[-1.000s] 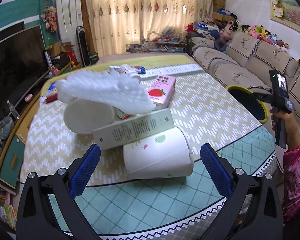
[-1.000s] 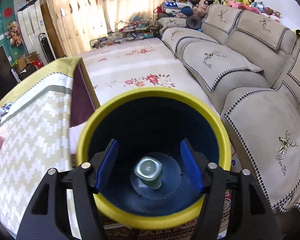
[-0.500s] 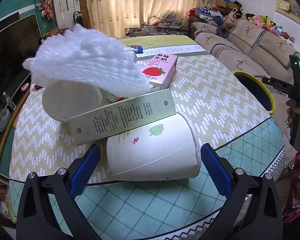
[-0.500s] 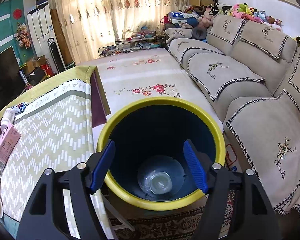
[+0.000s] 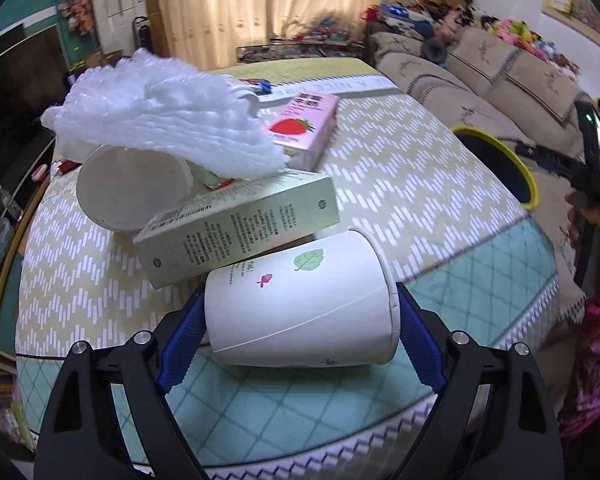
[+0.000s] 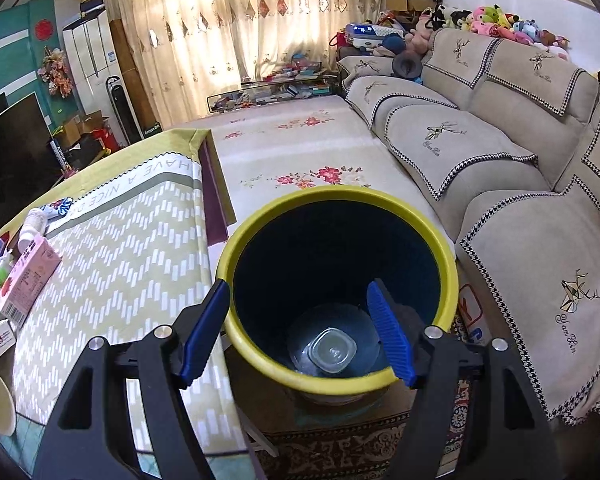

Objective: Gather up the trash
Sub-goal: 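Grasp the white paper cup with the left gripper, then carry the paper cup over the bin and open the left gripper, then grasp the pink strawberry milk carton with the right gripper, then carry the milk carton over the bin and open the right gripper, then grasp the white foam net sleeve with the left gripper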

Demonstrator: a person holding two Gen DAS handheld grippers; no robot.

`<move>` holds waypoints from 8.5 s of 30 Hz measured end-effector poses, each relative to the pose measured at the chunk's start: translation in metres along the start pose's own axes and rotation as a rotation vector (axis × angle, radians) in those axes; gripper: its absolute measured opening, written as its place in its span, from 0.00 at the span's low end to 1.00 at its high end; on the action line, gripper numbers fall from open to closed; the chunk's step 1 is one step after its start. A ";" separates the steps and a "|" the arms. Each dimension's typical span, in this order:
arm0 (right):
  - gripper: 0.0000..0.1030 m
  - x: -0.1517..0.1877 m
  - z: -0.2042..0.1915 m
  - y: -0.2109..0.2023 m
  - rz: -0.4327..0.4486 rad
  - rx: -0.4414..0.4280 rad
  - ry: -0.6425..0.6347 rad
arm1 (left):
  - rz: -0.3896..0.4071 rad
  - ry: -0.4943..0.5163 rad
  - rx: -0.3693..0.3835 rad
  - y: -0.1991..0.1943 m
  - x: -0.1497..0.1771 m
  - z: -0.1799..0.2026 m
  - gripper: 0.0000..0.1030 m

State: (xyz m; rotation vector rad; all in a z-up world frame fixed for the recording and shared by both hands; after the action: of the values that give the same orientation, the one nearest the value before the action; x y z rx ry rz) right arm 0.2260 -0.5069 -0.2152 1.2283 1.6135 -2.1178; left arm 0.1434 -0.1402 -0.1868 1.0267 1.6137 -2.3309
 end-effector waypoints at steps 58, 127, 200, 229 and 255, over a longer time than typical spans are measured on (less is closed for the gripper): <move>0.71 0.025 0.115 -0.013 0.005 0.138 0.162 | 0.035 0.356 0.272 0.148 -0.199 0.252 0.95; 0.90 0.007 -0.249 -0.035 0.002 -0.210 -0.261 | 0.321 -0.099 -0.083 -0.095 -0.036 -0.102 0.95; 0.67 -0.008 0.016 0.046 -0.035 0.070 0.066 | 0.227 -0.076 -0.100 -0.051 -0.045 -0.083 0.95; 0.71 -0.004 -0.024 0.027 -0.030 0.023 -0.010 | 0.095 -0.235 0.050 -0.002 -0.017 -0.166 0.95; 0.71 -0.001 -0.030 0.018 -0.015 0.007 -0.014 | 0.147 -0.137 0.121 -0.024 -0.038 -0.128 0.17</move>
State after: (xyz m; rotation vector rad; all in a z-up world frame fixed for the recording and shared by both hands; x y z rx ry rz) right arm 0.2523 -0.4876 -0.2289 1.2042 1.6155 -2.1386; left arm 0.2200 -0.0292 -0.1714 0.9495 1.3170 -2.3666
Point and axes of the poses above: each gripper's, at about its wrist camera, not at the fingertips, and y roughly the way its jaws point, z to its right, x to its underside, the point moved 8 cm from there along y, roughly the way its jaws point, and after that the axes turned 13 degrees about x, right-handed, at the moved point
